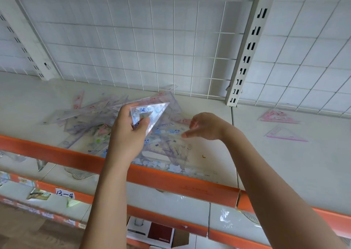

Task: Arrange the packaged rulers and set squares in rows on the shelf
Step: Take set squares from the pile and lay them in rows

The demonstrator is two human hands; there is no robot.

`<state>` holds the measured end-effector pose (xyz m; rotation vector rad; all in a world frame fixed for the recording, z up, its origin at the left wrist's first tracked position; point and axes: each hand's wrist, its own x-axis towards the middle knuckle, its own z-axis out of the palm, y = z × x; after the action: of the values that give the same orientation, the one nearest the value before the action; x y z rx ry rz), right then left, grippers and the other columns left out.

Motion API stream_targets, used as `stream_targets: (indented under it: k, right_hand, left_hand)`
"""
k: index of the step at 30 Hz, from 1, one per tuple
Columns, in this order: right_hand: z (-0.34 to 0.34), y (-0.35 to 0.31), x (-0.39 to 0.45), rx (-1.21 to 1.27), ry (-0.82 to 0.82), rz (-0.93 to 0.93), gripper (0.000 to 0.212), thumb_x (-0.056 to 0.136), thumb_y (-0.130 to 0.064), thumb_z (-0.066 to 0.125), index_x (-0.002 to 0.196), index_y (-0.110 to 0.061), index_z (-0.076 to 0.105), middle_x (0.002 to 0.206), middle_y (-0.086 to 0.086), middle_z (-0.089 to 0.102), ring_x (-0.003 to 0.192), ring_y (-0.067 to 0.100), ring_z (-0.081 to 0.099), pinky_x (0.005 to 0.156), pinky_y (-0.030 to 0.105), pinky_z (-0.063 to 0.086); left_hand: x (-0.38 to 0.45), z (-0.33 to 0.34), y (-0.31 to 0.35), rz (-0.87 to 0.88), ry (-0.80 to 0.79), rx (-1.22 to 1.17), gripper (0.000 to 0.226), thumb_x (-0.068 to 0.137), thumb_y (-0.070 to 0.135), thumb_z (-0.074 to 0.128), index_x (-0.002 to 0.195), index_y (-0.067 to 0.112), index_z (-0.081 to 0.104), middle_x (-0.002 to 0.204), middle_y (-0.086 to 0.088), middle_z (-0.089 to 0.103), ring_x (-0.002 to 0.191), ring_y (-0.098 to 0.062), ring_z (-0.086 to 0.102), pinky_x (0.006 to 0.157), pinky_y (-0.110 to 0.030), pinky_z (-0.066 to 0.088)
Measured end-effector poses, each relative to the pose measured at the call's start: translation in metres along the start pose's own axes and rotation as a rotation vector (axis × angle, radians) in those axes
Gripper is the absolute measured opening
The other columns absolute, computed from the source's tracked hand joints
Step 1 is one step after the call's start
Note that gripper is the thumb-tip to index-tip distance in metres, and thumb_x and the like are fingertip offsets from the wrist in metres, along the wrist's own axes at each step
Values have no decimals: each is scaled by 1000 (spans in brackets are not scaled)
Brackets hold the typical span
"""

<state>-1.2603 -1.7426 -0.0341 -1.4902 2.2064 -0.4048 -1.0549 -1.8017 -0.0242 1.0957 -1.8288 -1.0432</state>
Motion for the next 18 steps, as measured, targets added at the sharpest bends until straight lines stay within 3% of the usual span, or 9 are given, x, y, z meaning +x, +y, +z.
stream_targets:
  k: [4,9,12,15,18]
  right_hand:
    - [-13,15,-18,158,-40,62,29,77,-34,75,83,-7,66,80,2,71,71,11,65,62,22,43]
    - [-23,33,-53,250,-69,72,22,82,-25,70,95,-11,59,75,-3,66,60,8,62,57,20,44]
    - [-27,45,-71,204,-44,65,24,85,-28,66,102,-14,57,74,-7,60,60,7,56,57,20,42]
    - [-34,64,-88,179,30,78,24,89,-33,61,105,-17,54,77,-8,58,61,6,53,54,19,40]
    - [-42,86,-106,166,116,100,26,93,-36,53,110,-17,49,73,-8,48,62,8,45,56,23,36]
  left_hand:
    - [4,12,5,-3,-17,-100,38,94,14,50,120,40,38,107,12,56,74,-15,69,73,-37,55]
    - [1,37,18,-61,-51,-94,49,98,20,43,141,35,26,111,17,45,60,-10,62,59,-25,48]
    - [-3,55,30,-34,-70,-88,56,96,27,48,145,34,21,120,15,39,79,-11,58,62,-19,42]
    - [-9,74,43,19,-152,-118,73,85,31,66,143,34,23,114,27,42,109,-3,44,86,-22,35]
    - [-15,96,52,46,-203,-116,81,74,25,78,138,37,31,91,29,43,93,2,52,79,-20,39]
